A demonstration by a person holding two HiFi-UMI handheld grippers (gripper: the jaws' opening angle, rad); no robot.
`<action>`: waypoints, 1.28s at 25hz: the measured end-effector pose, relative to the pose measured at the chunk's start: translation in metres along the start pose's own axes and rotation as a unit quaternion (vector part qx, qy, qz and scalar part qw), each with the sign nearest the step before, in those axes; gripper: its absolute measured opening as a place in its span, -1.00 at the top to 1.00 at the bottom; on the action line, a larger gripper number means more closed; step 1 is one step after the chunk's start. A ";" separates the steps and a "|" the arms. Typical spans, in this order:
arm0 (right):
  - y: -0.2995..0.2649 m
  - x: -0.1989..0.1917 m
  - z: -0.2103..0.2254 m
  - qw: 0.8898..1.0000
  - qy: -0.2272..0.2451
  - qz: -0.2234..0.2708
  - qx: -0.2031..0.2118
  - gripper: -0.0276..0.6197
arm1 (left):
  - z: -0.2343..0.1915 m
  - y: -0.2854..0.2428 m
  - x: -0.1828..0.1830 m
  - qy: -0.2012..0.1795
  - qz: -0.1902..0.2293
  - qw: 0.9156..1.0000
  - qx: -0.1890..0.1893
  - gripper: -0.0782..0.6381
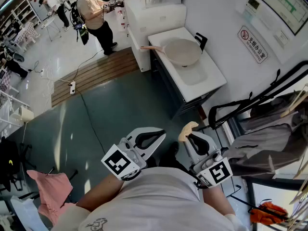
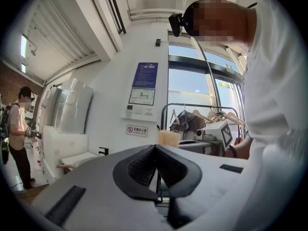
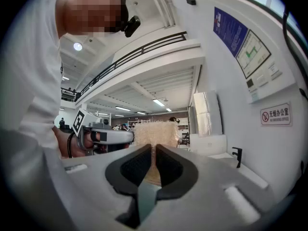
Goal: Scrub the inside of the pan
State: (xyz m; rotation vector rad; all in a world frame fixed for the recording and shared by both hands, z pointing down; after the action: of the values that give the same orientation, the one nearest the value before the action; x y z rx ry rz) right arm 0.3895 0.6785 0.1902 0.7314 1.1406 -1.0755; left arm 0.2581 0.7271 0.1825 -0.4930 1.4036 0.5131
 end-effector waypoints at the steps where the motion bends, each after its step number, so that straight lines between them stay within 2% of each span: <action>1: -0.003 0.001 0.004 1.000 0.000 0.001 0.000 0.82 | -0.004 -0.003 0.000 0.000 0.005 1.000 0.004 0.79; 10: -0.019 0.009 0.049 1.000 -0.008 -0.003 0.018 0.82 | -0.034 -0.041 -0.011 0.008 0.004 1.000 0.014 0.79; 21: -0.042 0.036 0.147 0.998 0.000 -0.020 0.052 0.81 | -0.075 -0.122 -0.031 0.025 -0.013 0.999 0.041 0.79; 27: -0.058 0.050 0.201 0.997 -0.021 -0.023 0.068 0.81 | -0.103 -0.149 -0.038 0.027 -0.029 0.996 0.080 0.79; 32: -0.080 0.047 0.224 0.996 -0.045 -0.026 0.074 0.81 | -0.122 -0.161 -0.044 0.024 -0.039 0.995 0.088 0.79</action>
State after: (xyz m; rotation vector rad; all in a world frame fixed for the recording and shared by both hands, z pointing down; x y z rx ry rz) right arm 0.3946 0.4371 0.2153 0.7644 1.0153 -1.2336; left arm 0.2546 0.5231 0.2175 -0.4177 1.4554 0.3119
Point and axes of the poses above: the fingertips, and each gripper's own axes: y backward along the fingers, z to its right, x out of its top, the point moved 5 cm from there along y, backward along the fingers, and after that the axes turned 15 degrees about -y, right-handed, at the moved point
